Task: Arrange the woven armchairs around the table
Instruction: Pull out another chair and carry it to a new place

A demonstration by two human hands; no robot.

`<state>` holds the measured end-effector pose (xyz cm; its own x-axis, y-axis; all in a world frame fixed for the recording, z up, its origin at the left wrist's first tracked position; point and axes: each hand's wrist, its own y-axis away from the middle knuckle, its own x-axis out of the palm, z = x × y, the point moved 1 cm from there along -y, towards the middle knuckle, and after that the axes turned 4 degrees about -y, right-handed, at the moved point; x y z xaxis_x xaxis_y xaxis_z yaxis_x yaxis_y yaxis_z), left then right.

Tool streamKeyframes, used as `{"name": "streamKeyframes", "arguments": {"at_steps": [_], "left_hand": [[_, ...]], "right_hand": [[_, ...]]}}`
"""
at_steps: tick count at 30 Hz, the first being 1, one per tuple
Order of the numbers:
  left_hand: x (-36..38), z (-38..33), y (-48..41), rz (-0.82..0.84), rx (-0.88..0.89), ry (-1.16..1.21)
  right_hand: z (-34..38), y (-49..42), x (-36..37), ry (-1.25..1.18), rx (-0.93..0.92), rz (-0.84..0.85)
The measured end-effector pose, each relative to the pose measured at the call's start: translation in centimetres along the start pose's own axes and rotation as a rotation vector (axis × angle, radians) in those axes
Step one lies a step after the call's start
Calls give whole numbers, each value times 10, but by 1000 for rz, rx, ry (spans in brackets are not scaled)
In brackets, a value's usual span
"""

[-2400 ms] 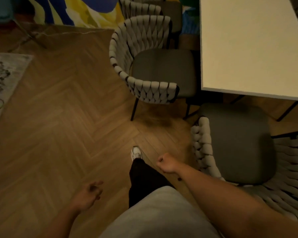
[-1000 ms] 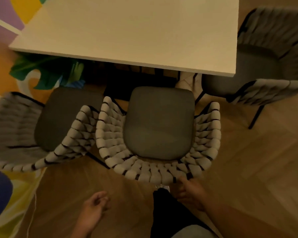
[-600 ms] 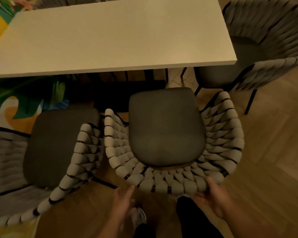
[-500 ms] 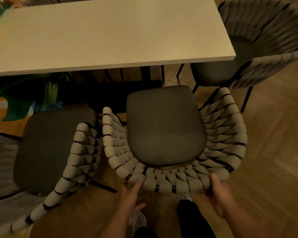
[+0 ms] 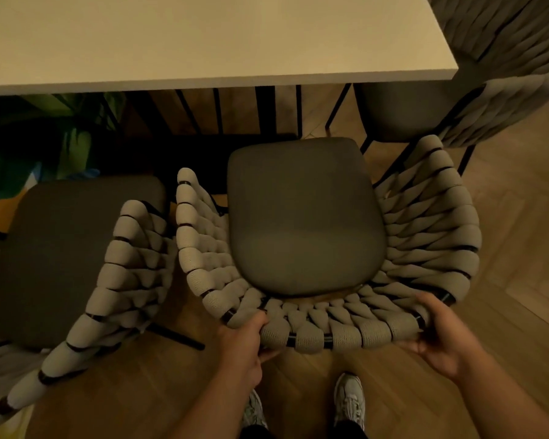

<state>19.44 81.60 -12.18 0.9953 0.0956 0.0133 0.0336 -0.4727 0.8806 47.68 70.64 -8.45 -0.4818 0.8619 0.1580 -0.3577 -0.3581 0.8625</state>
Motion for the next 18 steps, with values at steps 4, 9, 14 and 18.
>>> {"name": "streamKeyframes", "arguments": {"at_steps": [4,9,14,18], "left_hand": [[-19,-17,-4,-23,41,-12],[-78,-51,-20,-41,55,-38],[-119,-81,-36,-87,76,-79],[-145,-102,-46,-80,74,-74]], "right_hand": [[-18,-2,13,12,38,0],[-59,6,57,51,90,37],[-92,11,99,31,91,13],[-106,13,127,14,116,23]]}}
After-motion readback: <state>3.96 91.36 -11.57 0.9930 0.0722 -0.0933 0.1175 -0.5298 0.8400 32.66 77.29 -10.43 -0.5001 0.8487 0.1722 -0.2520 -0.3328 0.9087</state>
